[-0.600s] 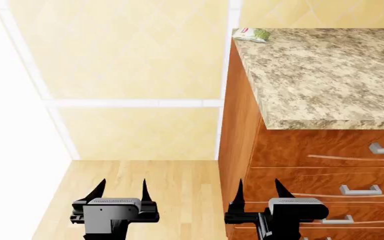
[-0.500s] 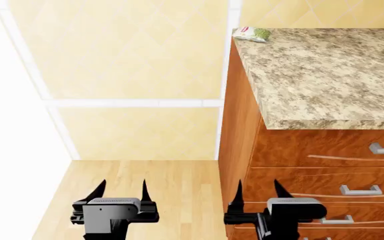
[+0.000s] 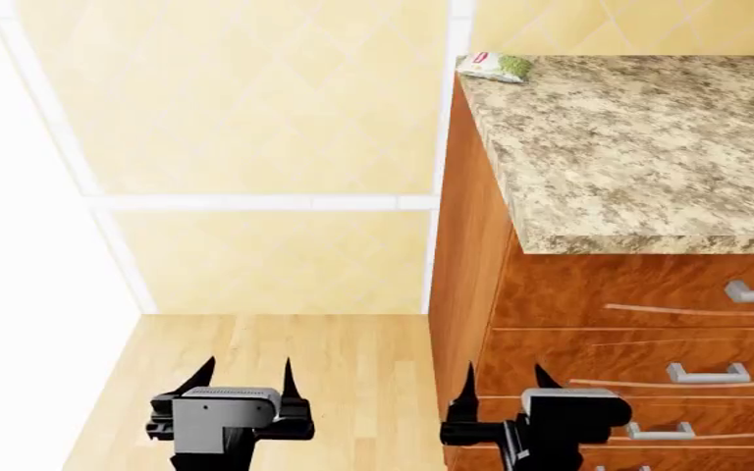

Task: Pick the walnut from the counter and place it in the cabinet.

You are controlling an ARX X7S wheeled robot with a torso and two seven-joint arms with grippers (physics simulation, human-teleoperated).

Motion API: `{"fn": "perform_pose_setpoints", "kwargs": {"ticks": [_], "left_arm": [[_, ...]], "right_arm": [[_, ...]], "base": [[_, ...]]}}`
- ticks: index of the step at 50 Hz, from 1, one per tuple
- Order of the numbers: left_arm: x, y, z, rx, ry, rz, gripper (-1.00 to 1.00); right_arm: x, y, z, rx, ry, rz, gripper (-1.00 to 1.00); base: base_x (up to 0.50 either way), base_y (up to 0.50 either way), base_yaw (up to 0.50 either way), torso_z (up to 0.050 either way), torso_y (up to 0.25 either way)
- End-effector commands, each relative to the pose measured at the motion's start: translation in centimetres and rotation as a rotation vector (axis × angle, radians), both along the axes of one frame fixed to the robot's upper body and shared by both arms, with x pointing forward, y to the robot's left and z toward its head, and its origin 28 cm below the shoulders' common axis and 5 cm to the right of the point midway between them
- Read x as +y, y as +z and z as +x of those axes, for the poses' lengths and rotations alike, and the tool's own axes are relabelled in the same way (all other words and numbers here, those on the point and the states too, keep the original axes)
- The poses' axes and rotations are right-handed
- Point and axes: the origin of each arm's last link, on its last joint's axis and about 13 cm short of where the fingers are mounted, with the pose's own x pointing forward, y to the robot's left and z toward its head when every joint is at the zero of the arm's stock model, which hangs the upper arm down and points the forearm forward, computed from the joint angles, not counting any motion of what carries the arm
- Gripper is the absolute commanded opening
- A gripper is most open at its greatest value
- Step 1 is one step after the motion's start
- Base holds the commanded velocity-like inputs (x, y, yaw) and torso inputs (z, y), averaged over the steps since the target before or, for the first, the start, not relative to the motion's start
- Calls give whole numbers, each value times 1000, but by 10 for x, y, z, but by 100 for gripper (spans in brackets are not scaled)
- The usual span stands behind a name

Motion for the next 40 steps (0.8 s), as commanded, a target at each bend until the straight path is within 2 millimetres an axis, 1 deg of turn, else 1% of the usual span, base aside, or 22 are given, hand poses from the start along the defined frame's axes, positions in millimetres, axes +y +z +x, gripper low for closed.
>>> {"fn": "perform_pose_setpoints", "kwargs": {"ticks": [1,7,10,13,28,34,35,37,40], "left_arm": [[1,-2,0,22,0,10,100],[0,-2,0,31,-10,18,100],[0,-3,0,35,-14,33,100],[-1,-4,-1,35,-15,41,100],[0,-7,0,59,-7,32,100],[0,-5,1,65,-2,28,100],[1,-3,1,66,6,34,100],[4,8,3,63,22,30,100],[5,38,9,29,20,3,100]], "right_arm": [[-1,1,-1,17,-12,4,100],[-1,1,0,20,-18,6,100],[0,1,1,22,-18,4,100],[0,1,1,25,-17,0,100],[0,-3,1,48,-4,-25,100],[0,-2,2,53,-5,-27,100],[0,0,3,56,-10,-28,100],[-1,13,6,54,-18,-20,100],[-3,43,13,22,-32,-1,100]], "base": [[0,0,0,0,0],[222,0,0,0,0],[221,0,0,31,0],[171,0,0,50,0],[0,0,0,50,0],[0,0,0,50,0],[0,0,0,50,0],[0,0,0,50,0],[0,0,0,50,0]]}}
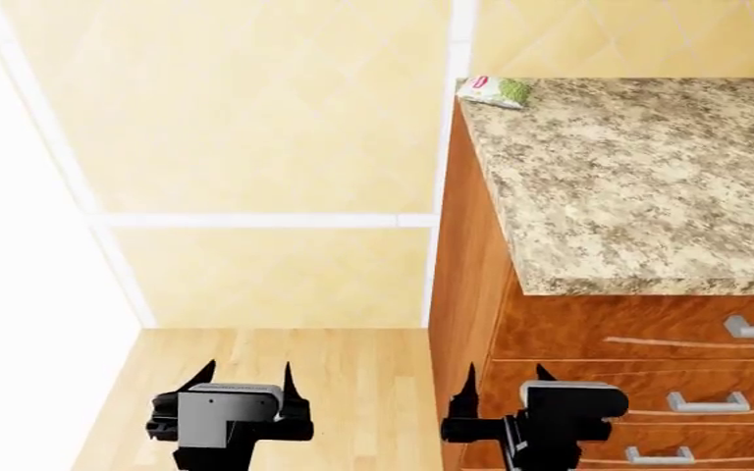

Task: Pick the walnut from the counter and place it in the cabinet.

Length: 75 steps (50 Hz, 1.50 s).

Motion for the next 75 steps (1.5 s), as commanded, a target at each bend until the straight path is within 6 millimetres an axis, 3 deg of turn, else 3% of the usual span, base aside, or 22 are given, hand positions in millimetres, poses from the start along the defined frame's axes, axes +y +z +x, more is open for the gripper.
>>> {"fn": "perform_pose_setpoints", "kwargs": {"ticks": [1,16,27,65,75], "left_arm": [[4,47,8,-42,14,-34,100],[21,147,19,-108,19,-11,100],[38,188,19,-113,8,30,100],[43,183,19,-102,16,49,100],[43,180,19,-97,16,46,100]], "right_arm": [[-3,48,11,-34,-23,21,100],[-10,163,18,-68,58,32,100],[-34,204,20,-65,45,32,100],[-37,199,16,-63,59,46,100],[-34,196,15,-49,74,54,100]], "base": [[0,0,0,50,0],[0,0,0,50,0],[63,0,0,25,0],[181,0,0,0,0],[108,-344,0,0,0]]}}
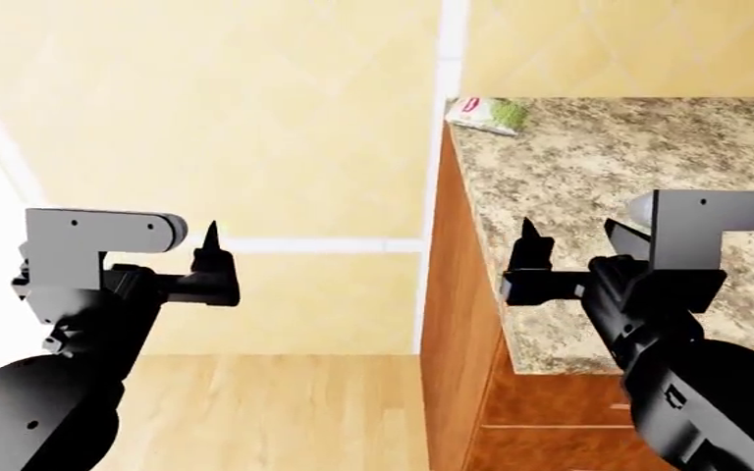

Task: Pick the walnut from the counter and place it in the cabinet.

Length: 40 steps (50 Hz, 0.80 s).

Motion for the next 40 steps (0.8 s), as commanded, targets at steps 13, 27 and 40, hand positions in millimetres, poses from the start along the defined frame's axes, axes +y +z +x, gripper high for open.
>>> {"fn": "perform_pose_setpoints", "kwargs": {"ticks": [13,27,40], "left_arm": [[1,-9,1,22,-4,-12,100],[1,-12,3,29,-5,-17,100],[1,-12,1,26,-3,-22,100]], "right_arm": [[6,-11,-1,26,38,1,100],[8,-15,0,38,48,2,100],[9,-15,-2,35,51,4,100]], "base": [[0,-500,0,0,0],[0,-500,0,0,0],[0,-500,0,0,0]]}}
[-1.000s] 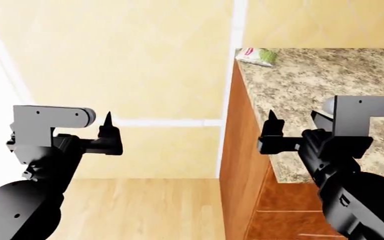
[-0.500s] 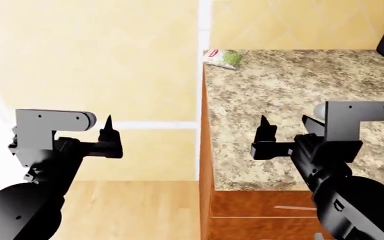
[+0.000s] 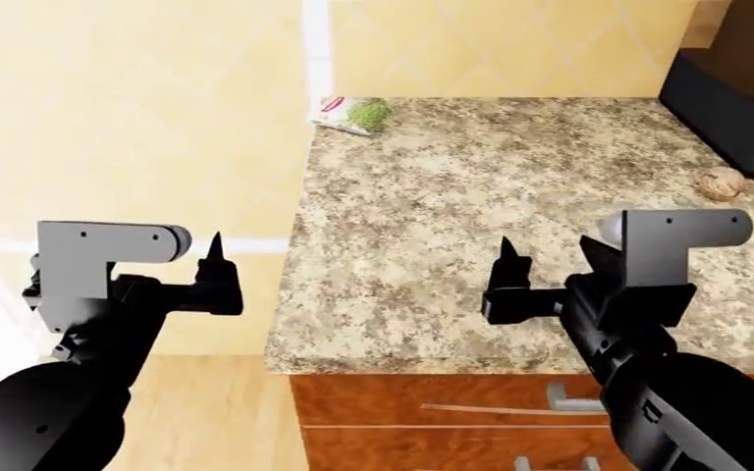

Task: Pick the walnut from the counter and place it in the cabinet.

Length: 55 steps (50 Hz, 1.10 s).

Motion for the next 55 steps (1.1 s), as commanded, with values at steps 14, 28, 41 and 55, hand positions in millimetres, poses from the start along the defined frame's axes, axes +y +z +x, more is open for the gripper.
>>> {"fn": "perform_pose_setpoints", "kwargs": {"ticks": [14,28,41,55], "left_arm": [[2,-2,-3,0,4,-9,100],[2,-1,-4,-6,6,-11,100],[2,1,-7,-11,6,-10,100],[2,-2,-7,-3,6,-22,100]], "right_arm": [[3,-1,-4,-1,12,4,100],[4,0,-6,-3,18,4,100],[4,1,-9,-9,19,6,100],[5,1,-9,-12,30,-1,100]], "base": [[62,-459,0,0,0],[36,-406,0,0,0],[11,-399,0,0,0],[190,-334,0,0,0]]}}
